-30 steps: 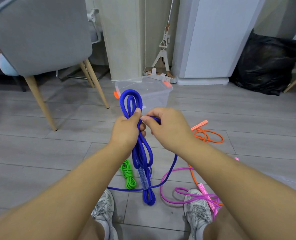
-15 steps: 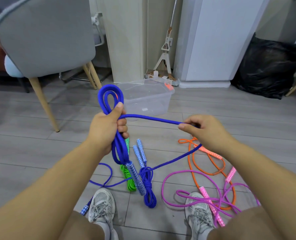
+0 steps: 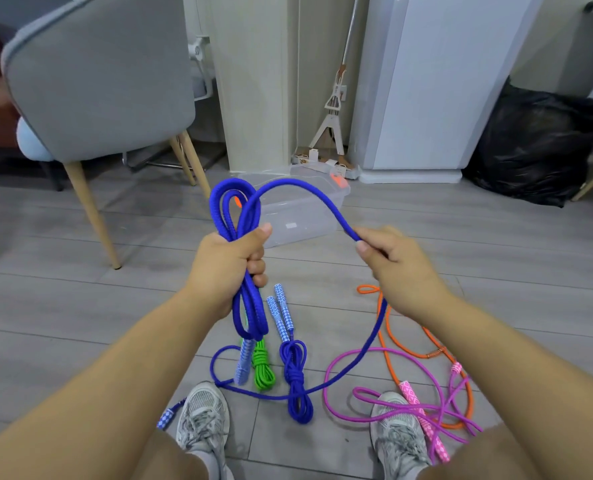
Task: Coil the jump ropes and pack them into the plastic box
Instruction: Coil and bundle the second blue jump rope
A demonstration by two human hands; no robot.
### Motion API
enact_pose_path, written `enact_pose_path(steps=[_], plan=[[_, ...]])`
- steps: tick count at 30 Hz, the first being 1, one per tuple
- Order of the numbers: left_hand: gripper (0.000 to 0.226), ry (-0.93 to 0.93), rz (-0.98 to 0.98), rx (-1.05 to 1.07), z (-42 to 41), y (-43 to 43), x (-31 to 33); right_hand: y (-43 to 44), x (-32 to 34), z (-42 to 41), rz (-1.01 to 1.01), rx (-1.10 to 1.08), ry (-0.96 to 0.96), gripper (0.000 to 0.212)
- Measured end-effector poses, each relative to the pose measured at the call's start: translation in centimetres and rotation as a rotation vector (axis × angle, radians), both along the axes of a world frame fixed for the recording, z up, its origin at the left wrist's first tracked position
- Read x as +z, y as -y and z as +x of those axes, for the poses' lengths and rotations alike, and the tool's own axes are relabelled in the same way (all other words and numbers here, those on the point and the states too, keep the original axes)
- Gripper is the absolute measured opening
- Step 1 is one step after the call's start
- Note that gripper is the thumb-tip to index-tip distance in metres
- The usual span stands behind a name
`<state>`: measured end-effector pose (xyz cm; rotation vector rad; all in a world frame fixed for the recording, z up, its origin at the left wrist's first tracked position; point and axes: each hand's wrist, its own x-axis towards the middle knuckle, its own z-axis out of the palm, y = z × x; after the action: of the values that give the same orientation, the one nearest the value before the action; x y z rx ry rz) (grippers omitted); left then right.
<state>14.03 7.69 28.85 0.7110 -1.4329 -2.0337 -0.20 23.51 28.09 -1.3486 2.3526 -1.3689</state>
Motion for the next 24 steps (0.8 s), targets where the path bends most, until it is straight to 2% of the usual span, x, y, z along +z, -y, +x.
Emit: enact_pose_path(steps=[3,6,8,13,17,19,24], plan=[[0.029,0.007,0.001,-0.01,-0.5,-0.7,0.1,1.2,0.3,1.3,-0.073,0.017,0.096,0.033],[0.021,-0.01,0.015,-0.001,-1.0,-1.2,0.3,2.2,0.3,2.1,-0.111,0.008,0.18,0.021],[0.018,-0.009,0.001,0.02,-1.3,-1.4,0.4,2.6,0.3,2.6,-0.072,0.026,0.146,0.013],[0.019,0.022,-0.073,0.039,-1.8,-1.8,0.3,2.9,0.8,4.0,0.035,0.099,0.017,0.021],[0.031,0.061,-0.142,0.053,-2.0,-1.7,-0.1,3.0,1.1,4.4,0.095,0.143,-0.068,0.023],[0.027,0.087,-0.202,0.048,-2.0,-1.5,-0.3,2.9,1.2,4.5,0.109,0.149,-0.106,0.022],[0.025,0.15,-0.285,0.071,-1.9,-1.4,-0.3,3.1,1.2,4.4,0.139,0.157,-0.113,0.023]])
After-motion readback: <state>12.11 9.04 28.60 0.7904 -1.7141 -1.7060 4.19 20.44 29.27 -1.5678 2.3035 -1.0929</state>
